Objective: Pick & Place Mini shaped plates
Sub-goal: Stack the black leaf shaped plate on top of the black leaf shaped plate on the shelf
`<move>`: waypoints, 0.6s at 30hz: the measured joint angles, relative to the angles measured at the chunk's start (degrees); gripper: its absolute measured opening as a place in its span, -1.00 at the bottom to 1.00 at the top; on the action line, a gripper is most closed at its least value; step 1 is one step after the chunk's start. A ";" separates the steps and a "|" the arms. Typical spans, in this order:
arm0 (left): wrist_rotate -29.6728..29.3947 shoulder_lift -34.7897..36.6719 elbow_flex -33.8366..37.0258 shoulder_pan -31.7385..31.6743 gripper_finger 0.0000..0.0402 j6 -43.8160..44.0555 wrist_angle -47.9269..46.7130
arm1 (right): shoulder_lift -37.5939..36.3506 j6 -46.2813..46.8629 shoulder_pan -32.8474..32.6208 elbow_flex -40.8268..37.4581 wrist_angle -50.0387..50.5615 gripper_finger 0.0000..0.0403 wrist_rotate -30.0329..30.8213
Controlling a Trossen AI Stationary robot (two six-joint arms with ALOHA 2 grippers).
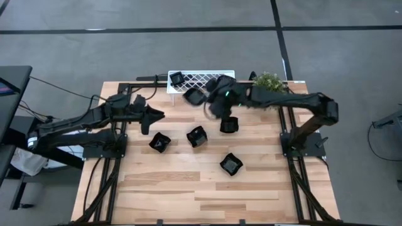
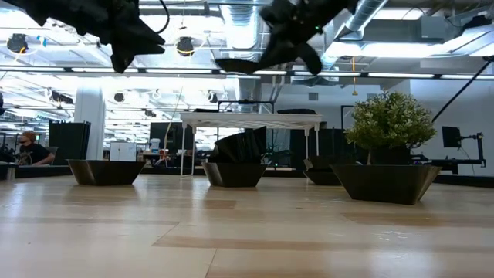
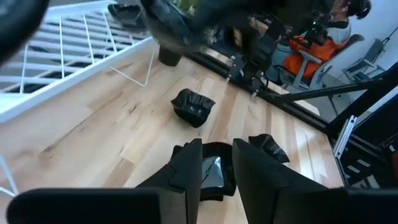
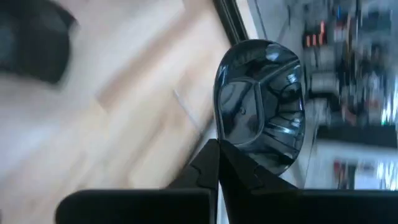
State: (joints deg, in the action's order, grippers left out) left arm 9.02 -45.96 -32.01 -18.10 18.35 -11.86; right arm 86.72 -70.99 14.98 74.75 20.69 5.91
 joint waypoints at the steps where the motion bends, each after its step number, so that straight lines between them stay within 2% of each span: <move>1: 0.00 0.28 0.00 0.02 -0.55 -0.11 0.09 | -1.19 0.56 1.79 -0.01 1.30 -1.00 -0.07; 4: 0.00 0.61 0.00 0.24 -0.55 -0.27 0.14 | -4.01 3.00 7.77 -0.01 4.37 -1.00 -2.52; 10: -2.21 0.62 0.74 3.18 -0.55 -4.53 2.93 | -6.79 3.77 19.64 -1.37 10.44 -1.00 -18.45; 18: -3.63 0.55 4.92 6.79 -0.55 -4.46 11.71 | -6.91 0.07 28.65 -6.46 9.86 -1.00 -19.12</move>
State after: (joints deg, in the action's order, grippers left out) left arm 5.38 -45.41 -27.09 -11.30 13.89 -0.15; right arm 79.81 -70.91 43.62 68.29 30.56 -13.21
